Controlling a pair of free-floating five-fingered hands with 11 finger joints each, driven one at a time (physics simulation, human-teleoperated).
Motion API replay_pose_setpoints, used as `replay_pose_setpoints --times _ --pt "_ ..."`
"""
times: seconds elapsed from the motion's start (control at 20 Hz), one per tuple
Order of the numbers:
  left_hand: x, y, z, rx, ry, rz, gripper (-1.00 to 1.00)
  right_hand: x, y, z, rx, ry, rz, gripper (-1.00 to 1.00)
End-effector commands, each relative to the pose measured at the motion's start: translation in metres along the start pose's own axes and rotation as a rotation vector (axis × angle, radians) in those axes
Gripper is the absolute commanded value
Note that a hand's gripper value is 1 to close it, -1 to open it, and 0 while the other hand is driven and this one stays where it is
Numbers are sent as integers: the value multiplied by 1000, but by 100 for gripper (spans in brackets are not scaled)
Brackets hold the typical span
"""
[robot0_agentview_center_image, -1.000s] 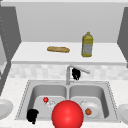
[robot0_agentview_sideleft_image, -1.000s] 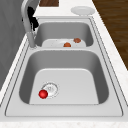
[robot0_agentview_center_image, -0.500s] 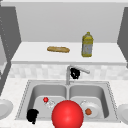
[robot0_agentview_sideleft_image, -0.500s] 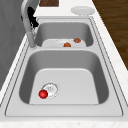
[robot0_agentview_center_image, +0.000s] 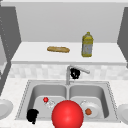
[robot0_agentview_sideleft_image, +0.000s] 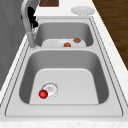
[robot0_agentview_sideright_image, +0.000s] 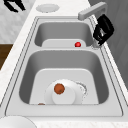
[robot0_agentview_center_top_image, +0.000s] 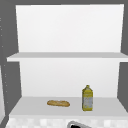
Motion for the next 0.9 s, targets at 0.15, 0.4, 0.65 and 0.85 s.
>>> replay_pose_setpoints --times 0.15,0.4,0.65,0.85 --pt "0 0 0 0 0 0 0 24 -1 13 36 -12 16 100" --pt "0 0 0 0 0 0 0 26 0 14 31 -8 6 100" --pt "0 0 0 0 0 0 0 26 3 15 24 1 -11 100" --pt "0 0 0 0 0 0 0 26 5 15 18 13 -27 100"
